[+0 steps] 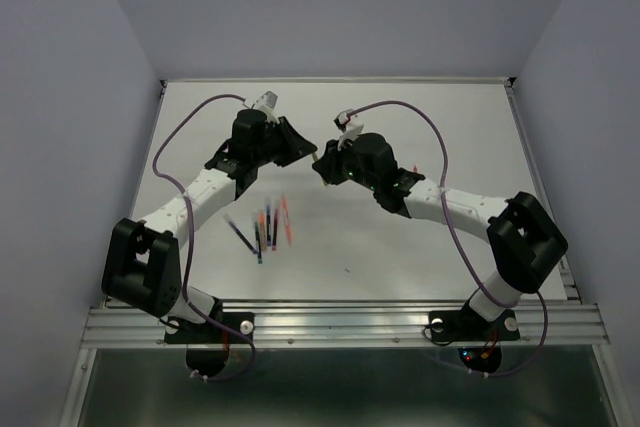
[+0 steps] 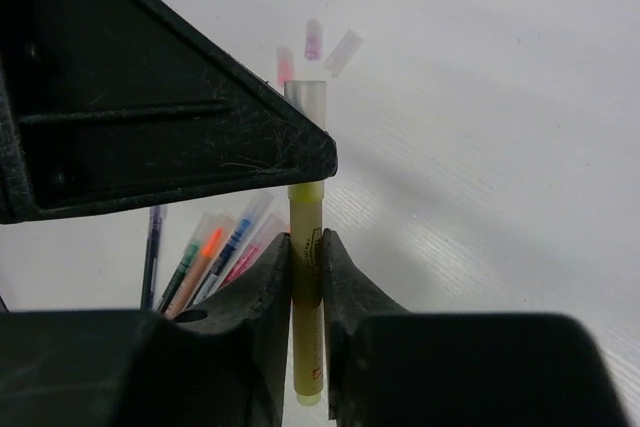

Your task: Open the pen caps

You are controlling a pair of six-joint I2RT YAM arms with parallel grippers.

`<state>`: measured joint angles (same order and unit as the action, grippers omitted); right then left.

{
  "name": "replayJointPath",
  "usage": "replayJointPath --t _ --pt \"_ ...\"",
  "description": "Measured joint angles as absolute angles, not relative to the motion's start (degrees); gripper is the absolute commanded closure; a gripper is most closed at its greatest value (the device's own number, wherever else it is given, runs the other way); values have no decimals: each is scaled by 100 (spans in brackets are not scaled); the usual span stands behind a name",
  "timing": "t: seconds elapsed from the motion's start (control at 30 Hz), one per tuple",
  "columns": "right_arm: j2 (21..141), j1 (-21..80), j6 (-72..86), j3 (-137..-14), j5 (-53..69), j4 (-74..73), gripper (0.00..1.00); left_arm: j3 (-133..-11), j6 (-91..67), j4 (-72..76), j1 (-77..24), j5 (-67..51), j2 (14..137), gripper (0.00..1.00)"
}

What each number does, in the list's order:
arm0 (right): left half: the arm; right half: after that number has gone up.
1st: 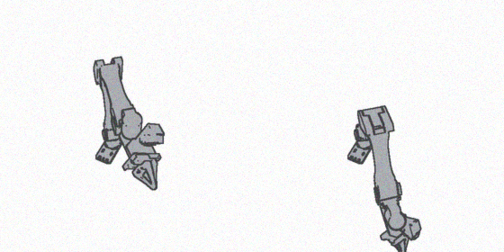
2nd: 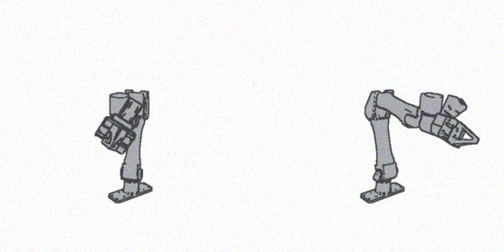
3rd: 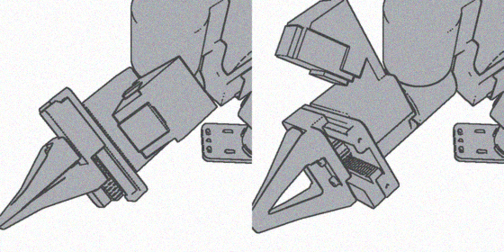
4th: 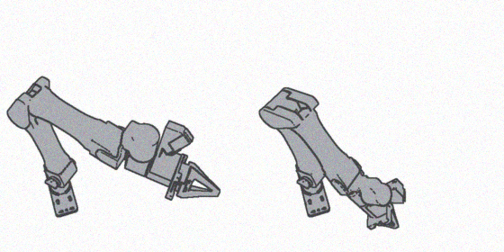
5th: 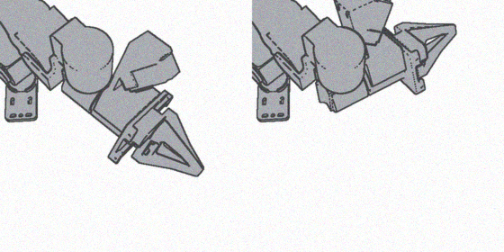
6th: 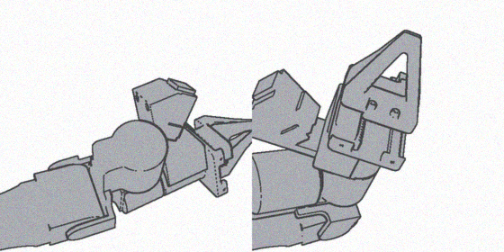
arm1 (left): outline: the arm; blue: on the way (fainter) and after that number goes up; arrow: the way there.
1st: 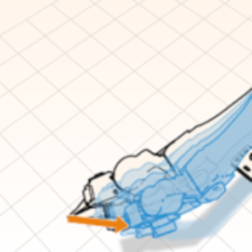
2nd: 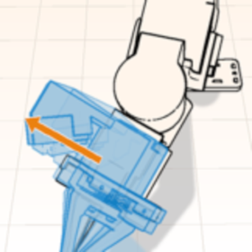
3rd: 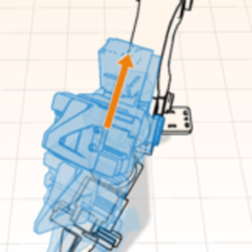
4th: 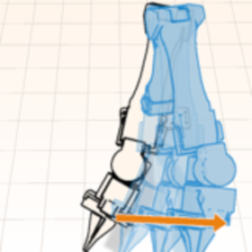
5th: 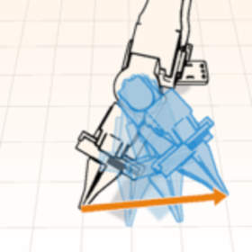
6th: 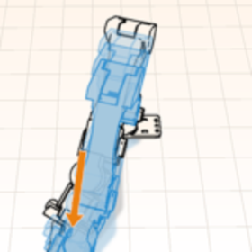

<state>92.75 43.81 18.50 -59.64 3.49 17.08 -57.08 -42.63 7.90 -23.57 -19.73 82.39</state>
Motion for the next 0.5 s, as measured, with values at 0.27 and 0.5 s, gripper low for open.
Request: replayJointPath --t 0.27,0.5 --pt "9297 4351 1756 -5951 408 1726 99 -5734 -4283 766 -2364 -1828 8241 100" --pt "8840 4250 1671 -5321 510 2056 99 -6353 -4451 412 -2335 -2008 8661 100"
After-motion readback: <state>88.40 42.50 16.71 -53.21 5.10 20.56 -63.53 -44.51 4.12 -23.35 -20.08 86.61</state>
